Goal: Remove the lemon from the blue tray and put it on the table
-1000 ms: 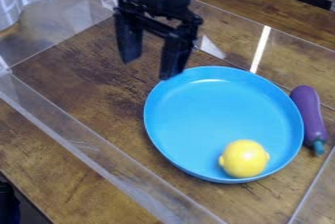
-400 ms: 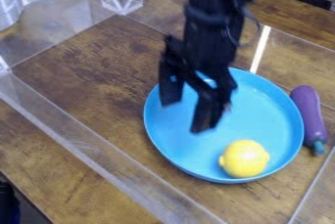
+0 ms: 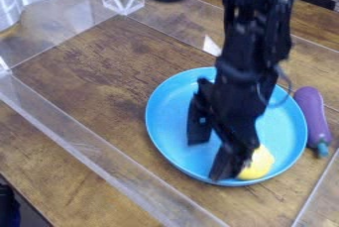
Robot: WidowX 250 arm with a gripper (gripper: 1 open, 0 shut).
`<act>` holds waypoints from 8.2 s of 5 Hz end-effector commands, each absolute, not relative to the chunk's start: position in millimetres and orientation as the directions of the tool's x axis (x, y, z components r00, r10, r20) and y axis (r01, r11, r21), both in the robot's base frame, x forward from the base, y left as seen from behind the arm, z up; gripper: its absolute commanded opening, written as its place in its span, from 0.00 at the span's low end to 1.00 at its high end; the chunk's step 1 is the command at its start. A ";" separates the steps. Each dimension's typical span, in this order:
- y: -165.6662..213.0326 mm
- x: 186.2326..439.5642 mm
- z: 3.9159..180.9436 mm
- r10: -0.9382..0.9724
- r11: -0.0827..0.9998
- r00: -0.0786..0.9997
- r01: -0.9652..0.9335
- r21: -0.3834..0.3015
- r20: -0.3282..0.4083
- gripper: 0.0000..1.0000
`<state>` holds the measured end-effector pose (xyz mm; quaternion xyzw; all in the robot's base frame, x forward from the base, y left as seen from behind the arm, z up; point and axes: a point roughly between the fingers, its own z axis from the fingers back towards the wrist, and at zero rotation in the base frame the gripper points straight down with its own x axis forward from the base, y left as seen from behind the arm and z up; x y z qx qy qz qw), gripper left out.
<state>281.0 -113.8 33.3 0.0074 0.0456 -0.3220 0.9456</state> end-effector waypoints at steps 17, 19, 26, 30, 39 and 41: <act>-139.1 309.3 7.3 -0.637 0.770 0.771 0.637 -0.024 0.026 0.00; -138.1 309.8 8.8 -0.644 0.764 0.764 0.645 -0.017 0.030 0.00; -134.5 311.9 12.5 -0.668 0.744 0.743 0.669 0.009 0.042 0.00; -132.4 312.7 14.2 -0.681 0.733 0.731 0.680 0.024 0.047 0.00; -123.5 310.9 33.3 -0.706 0.709 0.707 0.702 0.068 0.055 0.00; -120.0 310.8 43.0 -0.707 0.707 0.705 0.703 0.082 0.059 0.00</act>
